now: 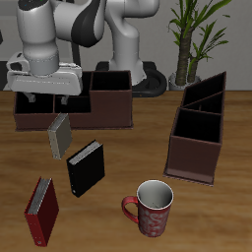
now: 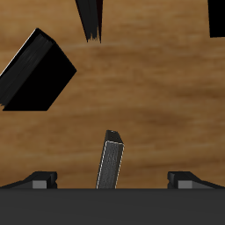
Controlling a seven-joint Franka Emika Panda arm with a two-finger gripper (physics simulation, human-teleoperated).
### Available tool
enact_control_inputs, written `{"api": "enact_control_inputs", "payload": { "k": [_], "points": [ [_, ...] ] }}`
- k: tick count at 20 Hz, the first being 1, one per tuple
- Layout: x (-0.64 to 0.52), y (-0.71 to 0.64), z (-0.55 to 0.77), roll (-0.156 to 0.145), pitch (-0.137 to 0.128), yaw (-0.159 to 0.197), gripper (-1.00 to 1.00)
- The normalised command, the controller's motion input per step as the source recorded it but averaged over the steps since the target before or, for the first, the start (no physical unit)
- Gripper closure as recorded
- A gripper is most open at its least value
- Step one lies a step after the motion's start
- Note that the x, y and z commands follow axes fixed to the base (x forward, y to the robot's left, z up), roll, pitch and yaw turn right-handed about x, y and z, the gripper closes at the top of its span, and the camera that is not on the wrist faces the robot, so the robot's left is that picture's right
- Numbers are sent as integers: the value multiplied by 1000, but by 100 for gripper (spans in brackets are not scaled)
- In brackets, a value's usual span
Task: Place the yellow book into the back desk caddy's right compartment
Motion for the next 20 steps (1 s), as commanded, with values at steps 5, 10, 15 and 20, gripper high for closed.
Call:
{"api": "enact_control_inputs", "payload": {
  "k": [5, 10, 15, 20],
  "points": [
    [-86, 84, -251, 16, -39, 7, -100],
    [-166, 83, -183, -12, -65, -5, -100],
    [-171, -16, -241, -50, -65, -43, -100],
    [-79, -103, -192, -40, -19, -55, -100]
  ]
}}
